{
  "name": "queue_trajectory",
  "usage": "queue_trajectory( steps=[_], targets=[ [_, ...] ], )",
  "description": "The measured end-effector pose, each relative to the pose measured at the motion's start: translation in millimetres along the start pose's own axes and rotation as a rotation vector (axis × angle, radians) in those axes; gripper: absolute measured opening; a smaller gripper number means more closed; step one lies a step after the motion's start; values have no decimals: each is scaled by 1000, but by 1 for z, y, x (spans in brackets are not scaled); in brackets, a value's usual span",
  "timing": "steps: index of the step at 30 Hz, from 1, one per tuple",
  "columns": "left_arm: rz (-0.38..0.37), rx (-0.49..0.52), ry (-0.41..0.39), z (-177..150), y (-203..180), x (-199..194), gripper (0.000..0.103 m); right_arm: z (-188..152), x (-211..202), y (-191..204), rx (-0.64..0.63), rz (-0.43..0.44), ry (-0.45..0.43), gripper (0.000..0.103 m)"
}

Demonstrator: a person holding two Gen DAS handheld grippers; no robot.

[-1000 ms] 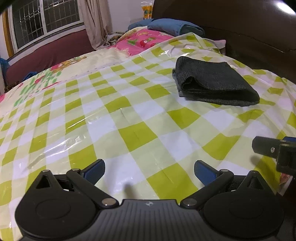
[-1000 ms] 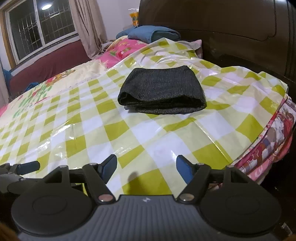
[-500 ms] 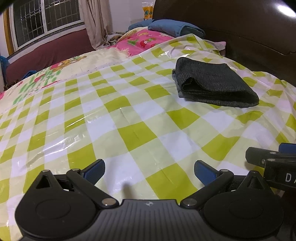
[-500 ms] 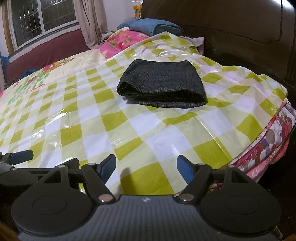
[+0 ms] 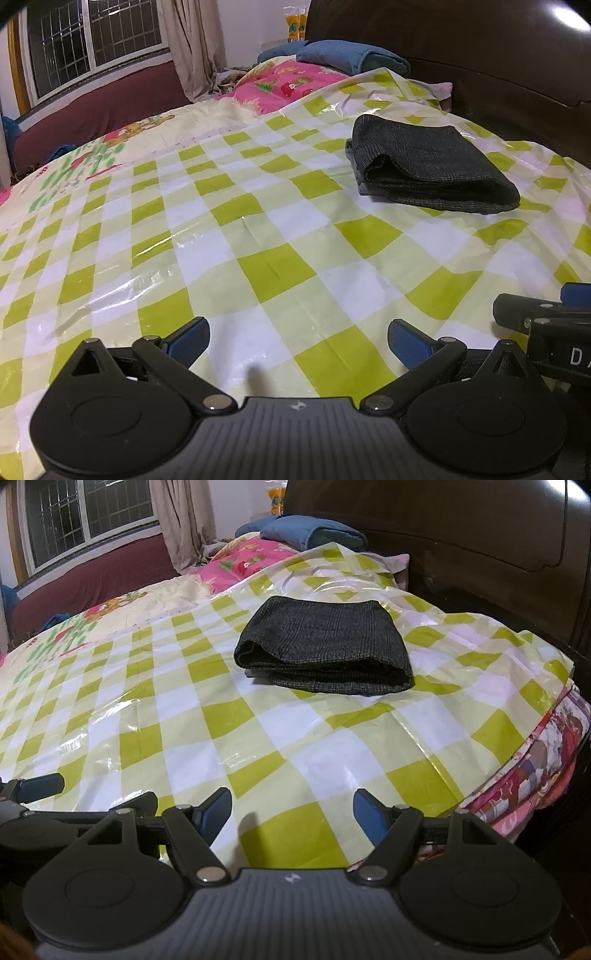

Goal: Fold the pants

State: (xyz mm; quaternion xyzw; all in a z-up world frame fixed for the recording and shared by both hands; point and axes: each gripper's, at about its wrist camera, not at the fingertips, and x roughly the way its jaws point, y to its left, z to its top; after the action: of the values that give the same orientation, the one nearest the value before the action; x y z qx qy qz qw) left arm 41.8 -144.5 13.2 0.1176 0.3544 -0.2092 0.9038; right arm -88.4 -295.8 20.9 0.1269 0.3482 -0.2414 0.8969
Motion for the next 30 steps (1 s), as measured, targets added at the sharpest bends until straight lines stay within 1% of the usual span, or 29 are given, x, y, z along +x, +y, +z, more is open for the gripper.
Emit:
queue_trajectory(
  steps=[30],
  targets=[
    [23,26,-26,0,0,-5,103,0,0,0,-3,-1,0,73]
  ],
)
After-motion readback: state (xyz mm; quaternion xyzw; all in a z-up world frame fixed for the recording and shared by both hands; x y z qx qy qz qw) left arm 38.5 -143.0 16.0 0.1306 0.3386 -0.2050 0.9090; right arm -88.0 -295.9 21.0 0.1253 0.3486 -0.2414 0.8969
